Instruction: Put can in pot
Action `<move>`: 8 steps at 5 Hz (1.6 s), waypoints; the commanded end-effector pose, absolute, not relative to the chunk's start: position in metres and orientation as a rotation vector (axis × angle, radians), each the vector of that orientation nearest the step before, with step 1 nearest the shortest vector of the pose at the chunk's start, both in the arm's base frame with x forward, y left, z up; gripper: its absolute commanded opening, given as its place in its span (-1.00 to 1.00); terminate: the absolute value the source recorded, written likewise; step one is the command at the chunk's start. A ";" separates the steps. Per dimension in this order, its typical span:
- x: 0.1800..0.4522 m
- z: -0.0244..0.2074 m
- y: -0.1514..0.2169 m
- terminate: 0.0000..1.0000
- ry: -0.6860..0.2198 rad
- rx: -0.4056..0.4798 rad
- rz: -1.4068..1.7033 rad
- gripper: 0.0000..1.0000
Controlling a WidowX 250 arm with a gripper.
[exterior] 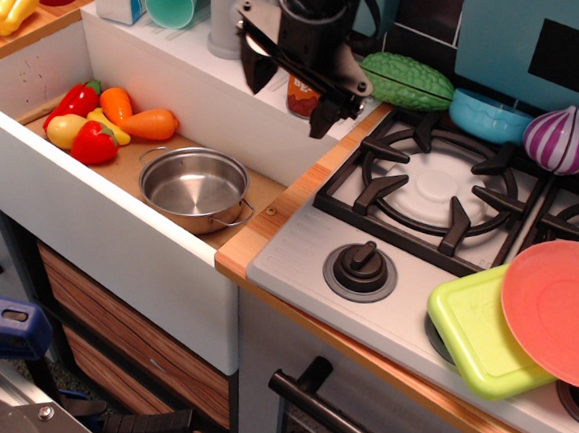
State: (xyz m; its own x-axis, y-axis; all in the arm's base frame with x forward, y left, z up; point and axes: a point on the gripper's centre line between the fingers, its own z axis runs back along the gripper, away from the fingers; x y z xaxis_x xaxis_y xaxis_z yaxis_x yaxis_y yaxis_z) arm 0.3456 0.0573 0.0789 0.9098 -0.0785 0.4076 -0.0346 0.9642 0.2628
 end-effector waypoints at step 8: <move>0.407 0.043 0.100 -1.00 -0.753 0.161 -0.056 1.00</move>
State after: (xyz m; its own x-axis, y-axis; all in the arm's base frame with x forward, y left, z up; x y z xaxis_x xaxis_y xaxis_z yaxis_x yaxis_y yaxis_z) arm 0.4049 0.0967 0.0256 0.7510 -0.1116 0.6508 0.0110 0.9876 0.1567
